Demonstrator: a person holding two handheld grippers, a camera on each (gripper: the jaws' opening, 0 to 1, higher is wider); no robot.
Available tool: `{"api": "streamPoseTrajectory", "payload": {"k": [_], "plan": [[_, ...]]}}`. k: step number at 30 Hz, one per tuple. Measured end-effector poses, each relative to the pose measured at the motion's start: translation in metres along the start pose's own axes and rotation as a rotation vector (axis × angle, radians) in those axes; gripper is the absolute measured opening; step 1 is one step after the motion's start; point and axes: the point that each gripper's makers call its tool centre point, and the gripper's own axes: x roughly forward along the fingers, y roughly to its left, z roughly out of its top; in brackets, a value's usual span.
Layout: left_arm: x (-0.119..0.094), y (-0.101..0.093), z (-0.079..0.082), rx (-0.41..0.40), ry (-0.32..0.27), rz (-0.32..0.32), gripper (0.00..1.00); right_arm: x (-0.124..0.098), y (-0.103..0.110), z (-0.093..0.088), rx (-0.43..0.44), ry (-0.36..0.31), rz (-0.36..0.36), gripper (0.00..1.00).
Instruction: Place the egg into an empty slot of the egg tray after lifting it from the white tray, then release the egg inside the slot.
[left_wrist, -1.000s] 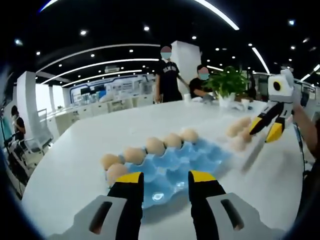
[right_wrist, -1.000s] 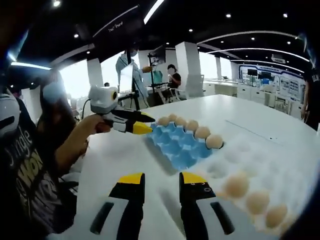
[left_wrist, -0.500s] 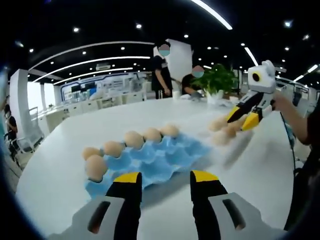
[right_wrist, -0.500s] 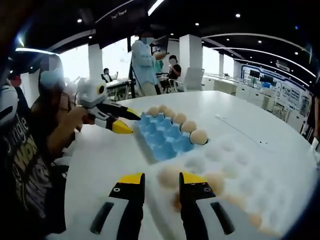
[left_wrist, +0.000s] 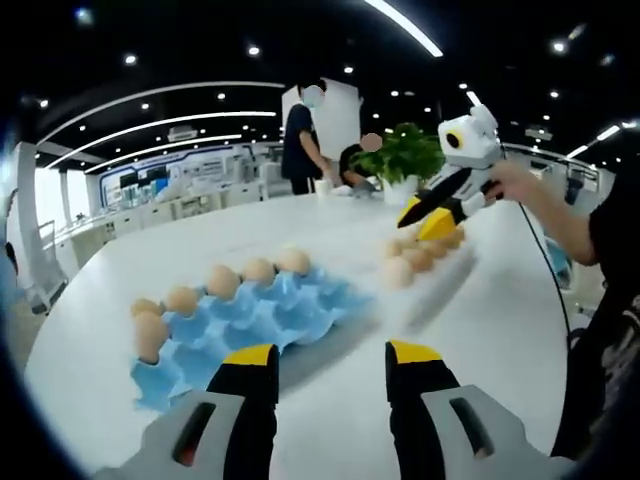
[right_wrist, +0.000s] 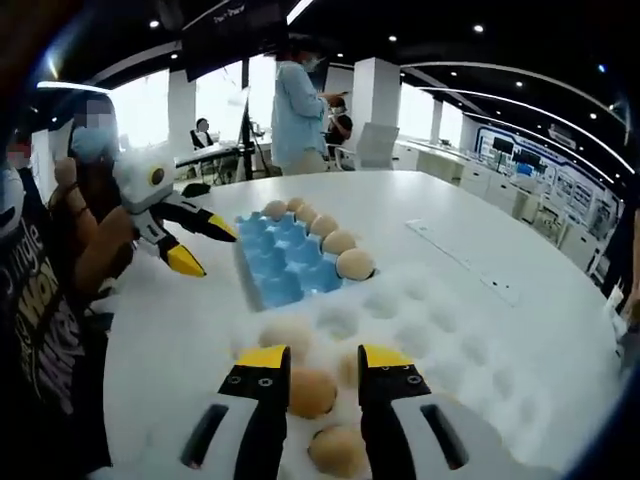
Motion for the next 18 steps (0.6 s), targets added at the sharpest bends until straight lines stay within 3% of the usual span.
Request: {"api": "streamPoseTrajectory", "payload": {"k": [10, 18], "plan": [[-0.001, -0.007, 0.0, 0.004, 0.0, -0.015, 0.44, 0.019, -0.026, -0.018, 0.01, 0.1, 0.014, 0.28], [-0.003, -0.008, 0.002, -0.009, -0.009, -0.007, 0.44, 0.025, -0.029, -0.027, 0.021, 0.141, 0.042, 0.27]]}}
